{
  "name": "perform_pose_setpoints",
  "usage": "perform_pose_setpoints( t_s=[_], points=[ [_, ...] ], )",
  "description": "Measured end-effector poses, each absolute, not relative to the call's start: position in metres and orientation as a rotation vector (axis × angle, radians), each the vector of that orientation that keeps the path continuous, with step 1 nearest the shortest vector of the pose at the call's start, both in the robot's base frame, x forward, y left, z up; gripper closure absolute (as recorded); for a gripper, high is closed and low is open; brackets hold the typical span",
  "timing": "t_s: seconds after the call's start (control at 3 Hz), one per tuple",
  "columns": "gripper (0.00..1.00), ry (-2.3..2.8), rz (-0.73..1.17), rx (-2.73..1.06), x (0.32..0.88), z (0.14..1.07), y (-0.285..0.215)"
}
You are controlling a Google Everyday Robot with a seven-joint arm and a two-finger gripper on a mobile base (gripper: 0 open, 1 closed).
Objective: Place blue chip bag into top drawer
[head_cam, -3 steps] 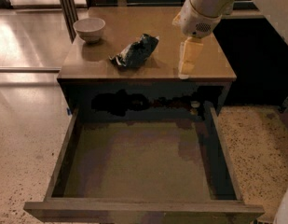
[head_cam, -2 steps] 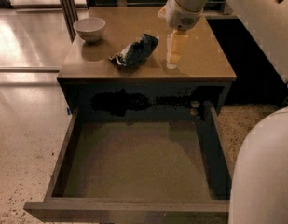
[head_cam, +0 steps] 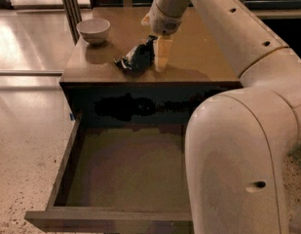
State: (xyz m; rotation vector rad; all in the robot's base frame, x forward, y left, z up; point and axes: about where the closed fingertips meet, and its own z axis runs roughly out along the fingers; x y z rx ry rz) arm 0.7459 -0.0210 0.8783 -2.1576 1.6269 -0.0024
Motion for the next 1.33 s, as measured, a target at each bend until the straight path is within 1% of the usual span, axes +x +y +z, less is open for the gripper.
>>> perform_pose_setpoints(
  t_s=[0.33,0.67,1.33],
  points=[
    [0.16,1.621,0.002,-2.159,0.7503,0.8759,-0.0179],
    [0.47,1.621,0.002,-2.159,0.7503,0.8758,-0.0179],
    [0.93,1.621,0.002,-2.159,0.7503,0.8758,-0.0179]
  ],
)
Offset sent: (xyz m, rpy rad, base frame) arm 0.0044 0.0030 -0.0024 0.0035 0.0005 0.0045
